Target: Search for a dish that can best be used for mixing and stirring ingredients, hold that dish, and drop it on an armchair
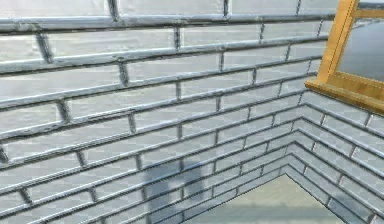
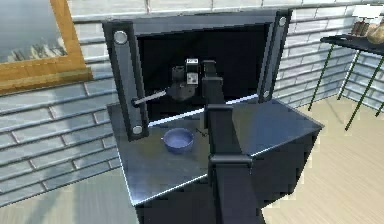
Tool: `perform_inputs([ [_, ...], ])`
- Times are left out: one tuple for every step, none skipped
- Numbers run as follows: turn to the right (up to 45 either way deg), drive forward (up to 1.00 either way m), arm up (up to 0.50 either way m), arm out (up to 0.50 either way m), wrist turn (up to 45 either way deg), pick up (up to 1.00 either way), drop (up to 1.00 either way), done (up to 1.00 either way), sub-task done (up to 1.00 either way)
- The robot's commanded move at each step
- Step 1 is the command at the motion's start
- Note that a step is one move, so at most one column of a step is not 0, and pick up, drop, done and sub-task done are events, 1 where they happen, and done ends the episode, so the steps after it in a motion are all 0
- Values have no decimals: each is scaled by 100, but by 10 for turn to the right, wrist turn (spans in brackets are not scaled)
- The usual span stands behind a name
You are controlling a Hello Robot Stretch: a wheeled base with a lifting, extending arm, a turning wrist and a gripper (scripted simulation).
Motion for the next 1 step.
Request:
perform_inputs([
  [0, 0, 0, 0, 360, 0, 0, 0, 0],
])
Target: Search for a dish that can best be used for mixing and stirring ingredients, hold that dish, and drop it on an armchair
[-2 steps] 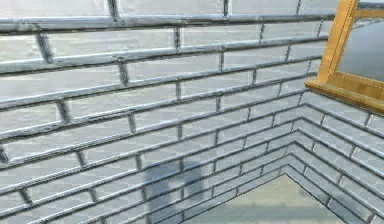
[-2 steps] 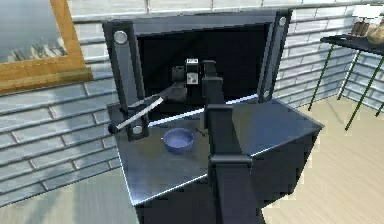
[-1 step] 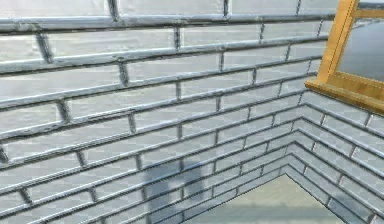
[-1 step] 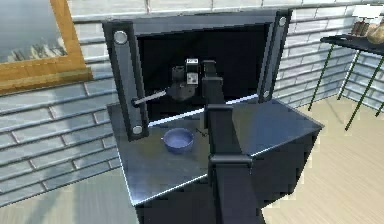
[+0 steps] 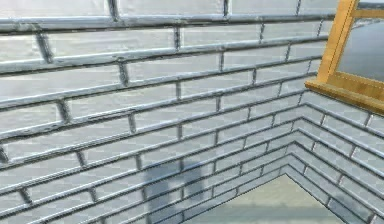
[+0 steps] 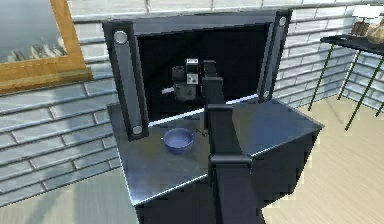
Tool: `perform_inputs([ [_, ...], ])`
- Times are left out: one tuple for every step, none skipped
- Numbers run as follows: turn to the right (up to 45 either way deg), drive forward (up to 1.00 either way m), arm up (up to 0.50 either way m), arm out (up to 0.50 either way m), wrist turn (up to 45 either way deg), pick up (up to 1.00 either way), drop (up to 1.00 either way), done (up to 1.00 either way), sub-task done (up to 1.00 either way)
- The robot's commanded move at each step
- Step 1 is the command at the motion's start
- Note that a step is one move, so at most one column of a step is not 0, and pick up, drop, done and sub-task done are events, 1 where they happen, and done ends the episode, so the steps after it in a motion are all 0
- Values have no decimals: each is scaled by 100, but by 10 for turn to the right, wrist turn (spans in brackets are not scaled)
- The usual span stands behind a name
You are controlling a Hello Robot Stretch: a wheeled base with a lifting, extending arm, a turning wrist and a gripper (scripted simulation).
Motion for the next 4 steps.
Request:
perform_inputs([
  [0, 0, -30, 0, 0, 0, 0, 0, 0],
  [0, 0, 0, 0, 0, 100, 0, 0, 0],
  [0, 0, 10, 0, 0, 0, 0, 0, 0],
  [0, 0, 26, 0, 0, 0, 0, 0, 0],
])
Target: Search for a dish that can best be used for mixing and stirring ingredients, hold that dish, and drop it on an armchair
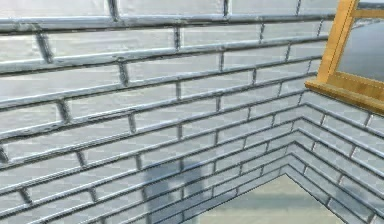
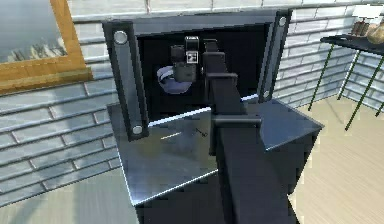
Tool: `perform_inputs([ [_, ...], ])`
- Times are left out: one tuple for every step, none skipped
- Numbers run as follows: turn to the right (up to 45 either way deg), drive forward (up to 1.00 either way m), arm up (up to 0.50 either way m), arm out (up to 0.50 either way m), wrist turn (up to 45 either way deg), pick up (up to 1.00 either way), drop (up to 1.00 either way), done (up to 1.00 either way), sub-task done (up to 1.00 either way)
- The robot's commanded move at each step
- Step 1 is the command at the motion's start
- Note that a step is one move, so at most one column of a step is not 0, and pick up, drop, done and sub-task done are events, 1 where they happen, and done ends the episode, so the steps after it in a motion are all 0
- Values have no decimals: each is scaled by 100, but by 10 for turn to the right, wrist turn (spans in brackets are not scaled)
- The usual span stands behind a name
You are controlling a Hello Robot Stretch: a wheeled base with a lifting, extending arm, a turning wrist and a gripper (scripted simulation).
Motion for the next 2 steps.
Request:
perform_inputs([
  [0, 0, 0, 0, -450, 0, 0, 0, 0],
  [0, 0, 0, 0, -450, 0, 0, 0, 0],
])
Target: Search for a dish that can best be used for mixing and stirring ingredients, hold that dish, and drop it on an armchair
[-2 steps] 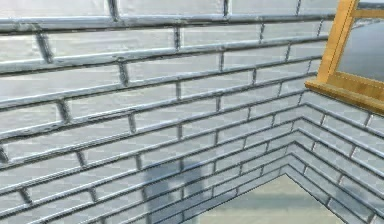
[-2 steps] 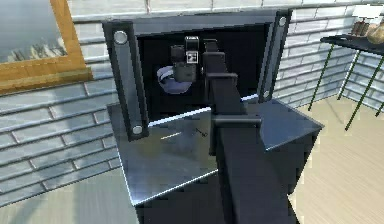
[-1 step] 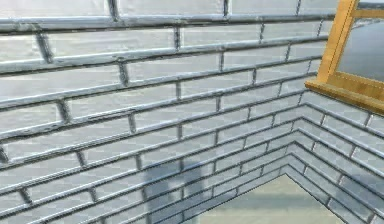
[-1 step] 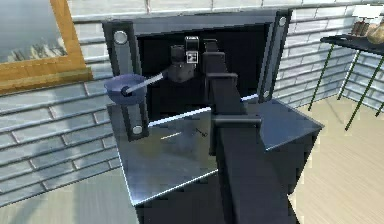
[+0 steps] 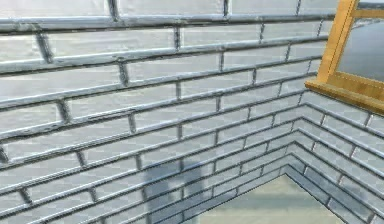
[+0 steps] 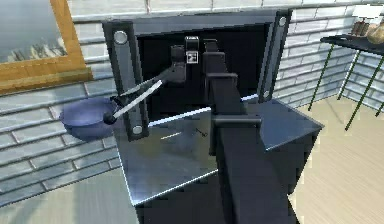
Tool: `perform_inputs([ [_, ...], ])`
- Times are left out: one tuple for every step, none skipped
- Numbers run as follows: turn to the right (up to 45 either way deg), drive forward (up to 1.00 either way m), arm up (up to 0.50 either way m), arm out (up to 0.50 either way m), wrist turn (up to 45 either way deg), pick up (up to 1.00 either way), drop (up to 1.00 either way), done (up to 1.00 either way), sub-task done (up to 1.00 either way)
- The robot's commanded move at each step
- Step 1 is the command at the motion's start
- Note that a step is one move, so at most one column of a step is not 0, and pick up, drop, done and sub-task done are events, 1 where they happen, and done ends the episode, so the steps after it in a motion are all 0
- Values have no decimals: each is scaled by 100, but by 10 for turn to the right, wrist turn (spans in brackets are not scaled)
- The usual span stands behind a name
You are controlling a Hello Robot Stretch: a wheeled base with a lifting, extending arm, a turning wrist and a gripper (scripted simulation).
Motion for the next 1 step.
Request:
perform_inputs([
  [0, 0, 0, 0, -300, 0, 0, 0, 0],
])
